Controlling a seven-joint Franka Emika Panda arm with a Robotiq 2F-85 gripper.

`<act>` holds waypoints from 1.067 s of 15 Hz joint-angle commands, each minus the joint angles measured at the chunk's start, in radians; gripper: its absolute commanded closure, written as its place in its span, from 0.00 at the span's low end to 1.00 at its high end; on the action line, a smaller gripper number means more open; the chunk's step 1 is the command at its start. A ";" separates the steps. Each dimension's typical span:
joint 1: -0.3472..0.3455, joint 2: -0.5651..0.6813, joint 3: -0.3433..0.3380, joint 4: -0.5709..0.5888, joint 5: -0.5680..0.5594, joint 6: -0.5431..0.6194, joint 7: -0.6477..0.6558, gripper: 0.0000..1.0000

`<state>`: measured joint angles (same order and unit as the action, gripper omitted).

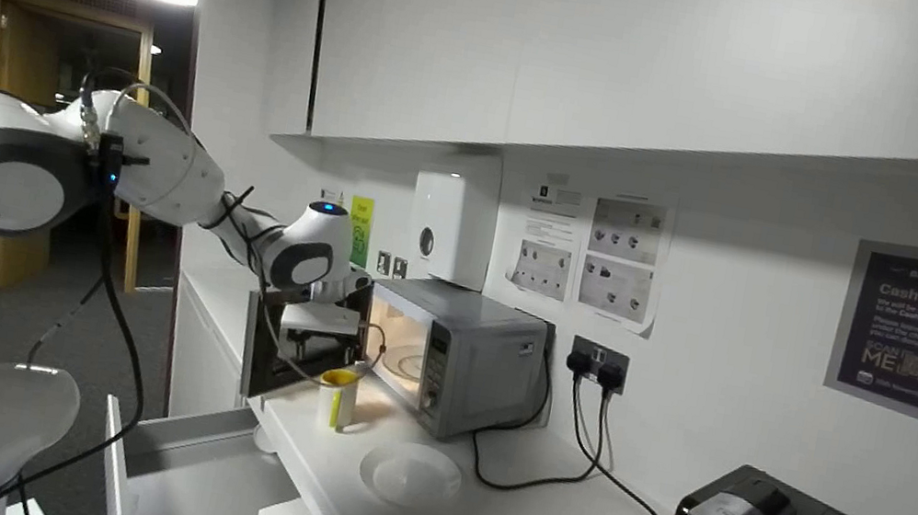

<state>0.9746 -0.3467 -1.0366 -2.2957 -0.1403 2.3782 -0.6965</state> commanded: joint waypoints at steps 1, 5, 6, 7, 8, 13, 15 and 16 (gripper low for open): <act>-0.226 0.090 0.256 0.061 0.026 -0.134 0.101 0.00; -0.520 0.099 0.570 0.056 -0.006 -0.153 0.321 0.00; -0.594 0.094 0.645 0.049 -0.007 -0.150 0.364 0.00; -0.669 0.091 0.722 0.048 -0.009 -0.153 0.403 0.00; -0.720 0.084 0.774 0.044 -0.019 -0.150 0.446 0.00; -0.885 0.063 0.923 0.036 -0.020 -0.147 0.583 0.00; -0.924 0.065 0.954 0.037 -0.031 -0.139 0.639 0.00; -0.941 0.065 0.966 0.037 -0.039 -0.135 0.666 0.00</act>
<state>0.0981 -0.2601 -0.1219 -2.2583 -0.1469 2.2497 -0.1109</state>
